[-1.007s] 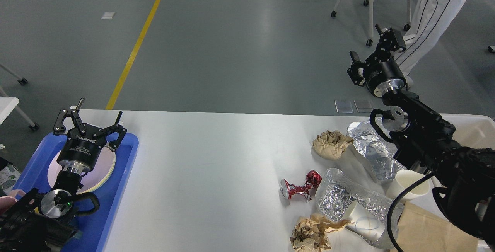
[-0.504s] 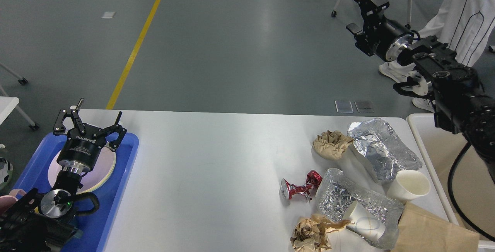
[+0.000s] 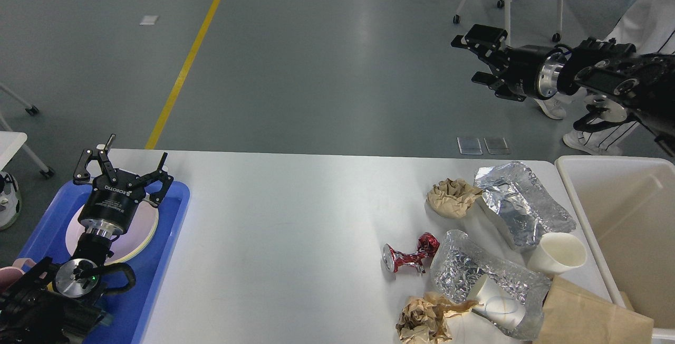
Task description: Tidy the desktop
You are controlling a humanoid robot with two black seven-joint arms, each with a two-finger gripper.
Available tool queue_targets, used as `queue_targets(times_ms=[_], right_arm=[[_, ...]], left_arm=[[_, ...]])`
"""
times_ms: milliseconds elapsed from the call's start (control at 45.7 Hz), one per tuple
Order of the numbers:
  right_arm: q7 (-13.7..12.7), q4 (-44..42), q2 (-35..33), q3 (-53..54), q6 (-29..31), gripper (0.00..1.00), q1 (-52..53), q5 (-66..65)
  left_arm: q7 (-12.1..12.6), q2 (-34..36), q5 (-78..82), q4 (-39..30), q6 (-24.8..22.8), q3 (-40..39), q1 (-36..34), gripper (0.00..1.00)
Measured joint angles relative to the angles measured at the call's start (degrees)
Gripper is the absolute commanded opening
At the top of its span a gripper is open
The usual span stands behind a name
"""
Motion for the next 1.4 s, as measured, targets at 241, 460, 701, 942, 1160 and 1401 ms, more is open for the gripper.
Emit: queue_targets(times_ms=[241,460,701,942,1160,1401], right_arm=[[0.0,2.7,-0.3,-4.0,0.0,1.0,3.7,0.1],[0.1,8.7,-0.3,-5.3,2.9,1.0,7.3,0.0],[-4.1,15.7,0.4,-7.1,10.6,1.0,11.4,-4.1],[-19.6,25.5,1.7,-10.4,11.9,1.0,16.5,-8.1],[-23.9,39.5,3.3,-11.0,11.4,1.0,24.3,-9.0],[-24.1,46.8,5.4,-11.2,8.6,1.0,28.9,-8.9]], left_arm=[[0.0,0.0,0.0,0.0,0.0,0.0,0.0,0.98],[0.1,0.0,0.0,0.0,0.0,0.0,0.0,0.98],[0.1,0.0,0.0,0.0,0.0,0.0,0.0,0.98],[0.1,0.0,0.0,0.0,0.0,0.0,0.0,0.98],[0.1,0.0,0.0,0.0,0.0,0.0,0.0,0.98],[0.1,0.0,0.0,0.0,0.0,0.0,0.0,0.98]])
